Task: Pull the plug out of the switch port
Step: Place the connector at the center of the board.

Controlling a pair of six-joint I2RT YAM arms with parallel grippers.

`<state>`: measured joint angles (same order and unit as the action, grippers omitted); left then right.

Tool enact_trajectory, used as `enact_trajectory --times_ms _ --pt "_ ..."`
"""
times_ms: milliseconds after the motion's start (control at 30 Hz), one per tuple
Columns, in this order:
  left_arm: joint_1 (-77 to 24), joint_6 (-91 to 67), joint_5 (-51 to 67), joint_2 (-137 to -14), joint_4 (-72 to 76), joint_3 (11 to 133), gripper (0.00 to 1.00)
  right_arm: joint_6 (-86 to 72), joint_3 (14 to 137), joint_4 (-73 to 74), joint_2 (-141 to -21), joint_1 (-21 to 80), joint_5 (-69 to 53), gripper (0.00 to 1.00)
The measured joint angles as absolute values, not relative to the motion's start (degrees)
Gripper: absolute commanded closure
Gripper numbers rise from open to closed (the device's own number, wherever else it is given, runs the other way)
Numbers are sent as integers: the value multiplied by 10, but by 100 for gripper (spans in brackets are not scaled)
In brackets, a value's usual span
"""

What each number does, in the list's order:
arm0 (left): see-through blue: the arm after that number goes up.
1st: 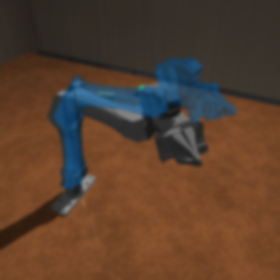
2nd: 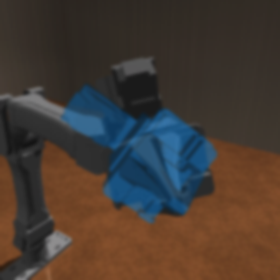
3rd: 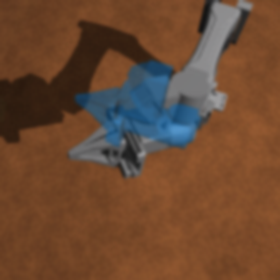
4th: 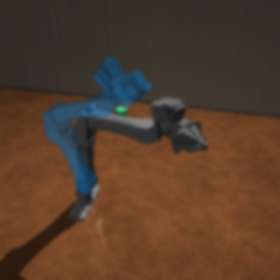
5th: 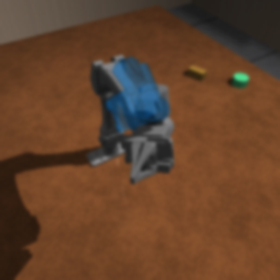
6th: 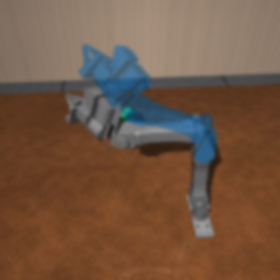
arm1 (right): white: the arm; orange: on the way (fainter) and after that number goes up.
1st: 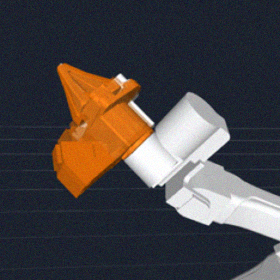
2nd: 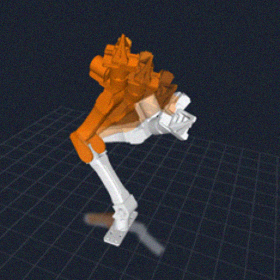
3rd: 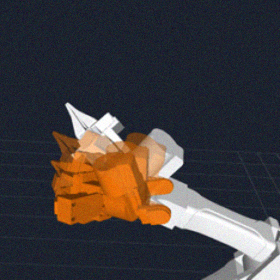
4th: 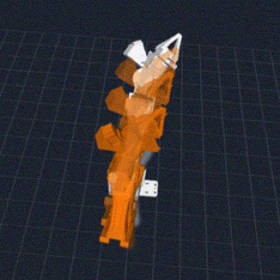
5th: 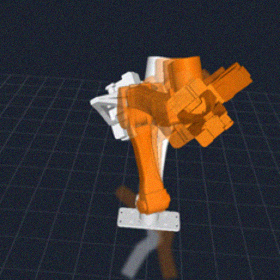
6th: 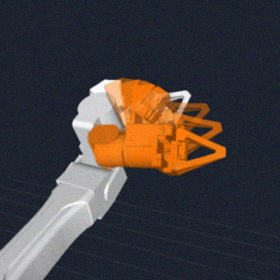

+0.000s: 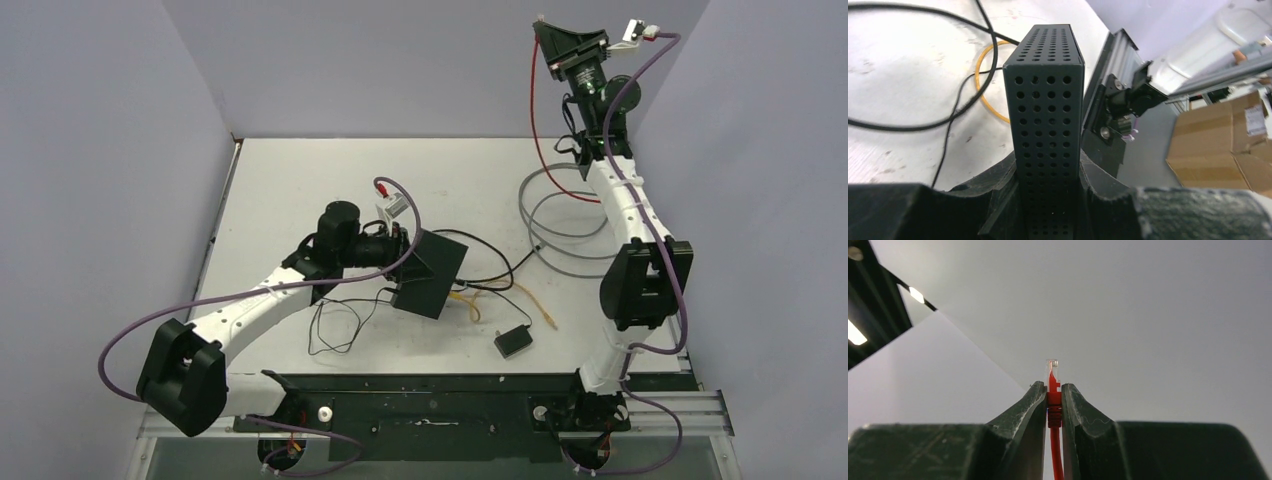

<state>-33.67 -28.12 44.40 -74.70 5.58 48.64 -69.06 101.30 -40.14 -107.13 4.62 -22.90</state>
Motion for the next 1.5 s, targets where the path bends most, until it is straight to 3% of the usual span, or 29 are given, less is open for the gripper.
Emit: enact_trajectory --times_ms 300,700,1200,1500 --pt "-265 -270 376 -706 10 466 100 -526 973 -206 -1001 -13 -283 95" --pt "-171 -285 281 -635 -29 462 100 -394 917 -30 -1009 -33 -321 95" --pt "-127 -414 276 -641 -47 462 100 -320 943 74 -1132 -7 -366 95" --pt "-111 -443 215 -639 -93 462 100 -276 1079 140 -1236 45 -376 95"
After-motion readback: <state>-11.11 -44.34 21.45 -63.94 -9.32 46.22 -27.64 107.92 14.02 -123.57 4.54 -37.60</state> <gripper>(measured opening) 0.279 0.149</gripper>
